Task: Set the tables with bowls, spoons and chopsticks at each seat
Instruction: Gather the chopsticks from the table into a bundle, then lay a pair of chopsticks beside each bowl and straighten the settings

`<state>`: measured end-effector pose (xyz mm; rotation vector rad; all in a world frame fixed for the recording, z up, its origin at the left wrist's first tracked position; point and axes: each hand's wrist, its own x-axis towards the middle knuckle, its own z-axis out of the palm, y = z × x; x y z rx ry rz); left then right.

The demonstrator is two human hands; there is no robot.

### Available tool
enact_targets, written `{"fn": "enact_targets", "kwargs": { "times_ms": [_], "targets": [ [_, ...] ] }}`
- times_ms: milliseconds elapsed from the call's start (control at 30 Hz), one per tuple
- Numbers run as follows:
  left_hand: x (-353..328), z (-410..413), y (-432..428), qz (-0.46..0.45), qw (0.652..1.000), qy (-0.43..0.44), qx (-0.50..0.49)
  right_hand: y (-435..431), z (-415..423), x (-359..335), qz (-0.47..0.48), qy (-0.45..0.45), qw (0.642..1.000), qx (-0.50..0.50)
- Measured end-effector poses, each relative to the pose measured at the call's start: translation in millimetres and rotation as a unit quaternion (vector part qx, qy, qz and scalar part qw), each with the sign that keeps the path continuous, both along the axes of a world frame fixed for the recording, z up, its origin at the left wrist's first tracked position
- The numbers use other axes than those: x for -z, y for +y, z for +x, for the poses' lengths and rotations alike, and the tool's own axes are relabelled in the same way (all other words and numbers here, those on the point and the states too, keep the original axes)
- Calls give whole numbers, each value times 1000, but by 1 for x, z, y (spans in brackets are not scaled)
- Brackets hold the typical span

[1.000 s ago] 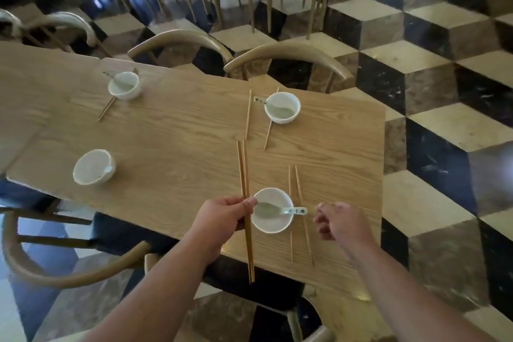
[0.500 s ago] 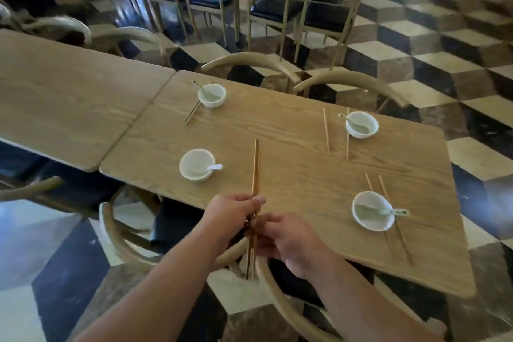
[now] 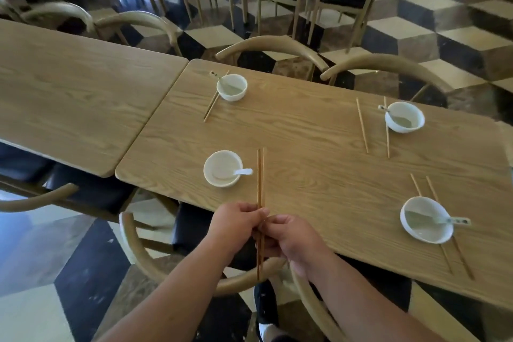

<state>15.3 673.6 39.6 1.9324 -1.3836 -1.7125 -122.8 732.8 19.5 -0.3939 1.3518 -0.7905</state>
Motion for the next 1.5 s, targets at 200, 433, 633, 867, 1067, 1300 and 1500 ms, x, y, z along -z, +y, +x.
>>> {"fn": "enact_targets", "kwargs": {
  "times_ms": [200,433,633,867,1067,1300,1500],
  "targets": [
    [64,-14,-53,18,999,-28,19,-69,-10,74,63,12,997,30],
    [116,-13,-75,47,996,-71,32,-112,-11,124,108,40,992,46],
    [129,1,-84,29,990,-125,62,-105,-26,122,92,166,981,28],
    [129,5,-88,-11,981,-158,115,-108,-11,109,26,336,940,-62],
    [118,48,-86,-51,984,-149,-86,-129,14,95,-1,228,973,25],
    [119,90,-158,8,984,41,-175,-168,46,94,10,127,989,72],
    [126,108,-186,79,989,90,-85,-193,57,102,27,259,963,73]
  ]
}}
